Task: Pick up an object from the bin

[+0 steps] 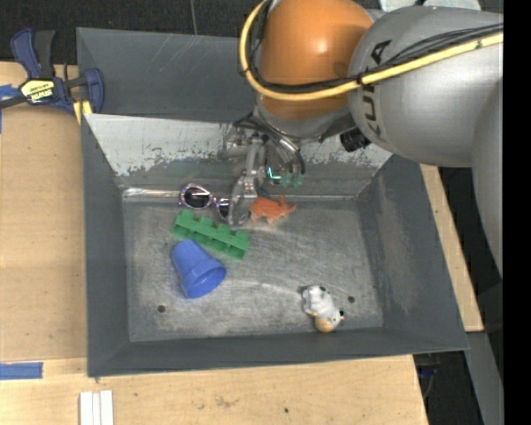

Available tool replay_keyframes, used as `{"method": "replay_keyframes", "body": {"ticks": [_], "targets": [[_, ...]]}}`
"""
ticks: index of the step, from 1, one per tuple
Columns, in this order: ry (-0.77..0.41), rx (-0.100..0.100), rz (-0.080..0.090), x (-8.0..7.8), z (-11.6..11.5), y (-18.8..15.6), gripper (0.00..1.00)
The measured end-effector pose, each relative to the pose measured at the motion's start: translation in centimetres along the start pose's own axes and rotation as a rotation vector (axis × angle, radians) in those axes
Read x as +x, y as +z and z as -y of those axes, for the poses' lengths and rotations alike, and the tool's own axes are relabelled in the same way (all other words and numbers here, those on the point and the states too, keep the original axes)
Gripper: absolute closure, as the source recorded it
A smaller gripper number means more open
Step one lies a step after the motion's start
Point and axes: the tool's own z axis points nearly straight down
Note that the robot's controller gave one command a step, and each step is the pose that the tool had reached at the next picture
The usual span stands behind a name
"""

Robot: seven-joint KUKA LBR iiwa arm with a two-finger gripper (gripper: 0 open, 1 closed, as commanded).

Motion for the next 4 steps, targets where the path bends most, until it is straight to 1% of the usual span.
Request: {"method": "replay_keyframes", "body": {"ticks": [1,2,3,4], "targets": [[0.003,-0.001,0.009,-0.2,0.1,-0.5,0.0],[0.057,-0.002,0.012,0.5,3.0,6.5,0.0],[-0.056,-0.01,0.013,-0.8,8.5,13.9,0.0],[-0.051,-0.01,0.013,-0.6,8.2,14.0,0.0]]}}
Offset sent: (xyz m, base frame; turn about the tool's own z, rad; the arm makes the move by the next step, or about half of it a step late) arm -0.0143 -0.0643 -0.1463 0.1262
